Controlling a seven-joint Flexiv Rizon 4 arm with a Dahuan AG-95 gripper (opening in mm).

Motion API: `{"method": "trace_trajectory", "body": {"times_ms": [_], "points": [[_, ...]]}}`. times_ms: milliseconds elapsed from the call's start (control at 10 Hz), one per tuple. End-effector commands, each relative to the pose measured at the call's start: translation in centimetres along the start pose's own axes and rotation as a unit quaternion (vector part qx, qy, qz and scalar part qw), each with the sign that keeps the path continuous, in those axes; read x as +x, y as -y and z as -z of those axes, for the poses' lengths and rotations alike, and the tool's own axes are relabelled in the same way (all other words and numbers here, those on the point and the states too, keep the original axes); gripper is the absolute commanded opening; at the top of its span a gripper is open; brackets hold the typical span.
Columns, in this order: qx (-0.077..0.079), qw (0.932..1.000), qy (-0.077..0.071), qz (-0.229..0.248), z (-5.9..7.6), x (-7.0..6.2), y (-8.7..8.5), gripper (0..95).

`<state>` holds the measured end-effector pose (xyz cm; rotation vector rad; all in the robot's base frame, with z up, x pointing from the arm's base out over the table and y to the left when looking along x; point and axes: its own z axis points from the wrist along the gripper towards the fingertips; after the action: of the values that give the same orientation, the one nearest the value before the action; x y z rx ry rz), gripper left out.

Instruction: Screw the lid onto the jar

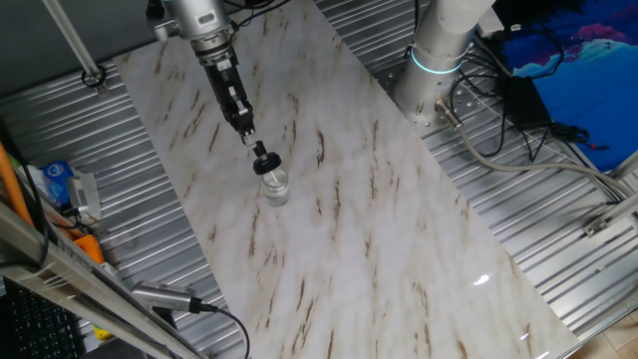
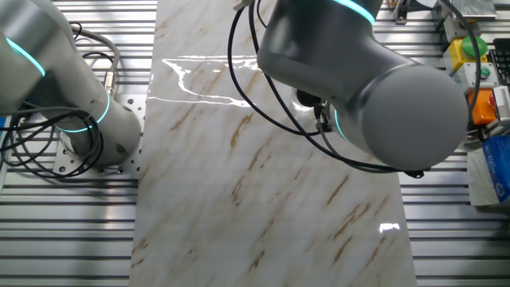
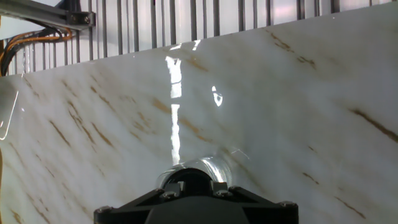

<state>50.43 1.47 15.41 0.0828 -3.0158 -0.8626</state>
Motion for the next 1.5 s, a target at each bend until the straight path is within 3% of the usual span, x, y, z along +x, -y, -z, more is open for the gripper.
{"method": "trace_trajectory", "body": {"times_ms": [100, 800, 900, 1100, 1200, 1500], "points": [[-0.001, 1.0, 0.0, 0.0, -0.06, -0.11, 0.02, 19.0], [0.002, 0.9996, -0.001, 0.029, 0.0, -0.05, 0.02, 19.0], [0.002, 0.9993, 0.001, 0.038, 0.09, 0.04, 0.0, 38.0], [-0.001, 0.9988, 0.001, 0.049, 0.29, 0.23, 0.0, 38.0], [-0.001, 0.9982, 0.0, 0.06, 0.57, 0.52, 0.0, 57.0], [-0.005, 0.9968, -0.002, 0.08, 0.55, 0.74, 0.01, 57.0]]}}
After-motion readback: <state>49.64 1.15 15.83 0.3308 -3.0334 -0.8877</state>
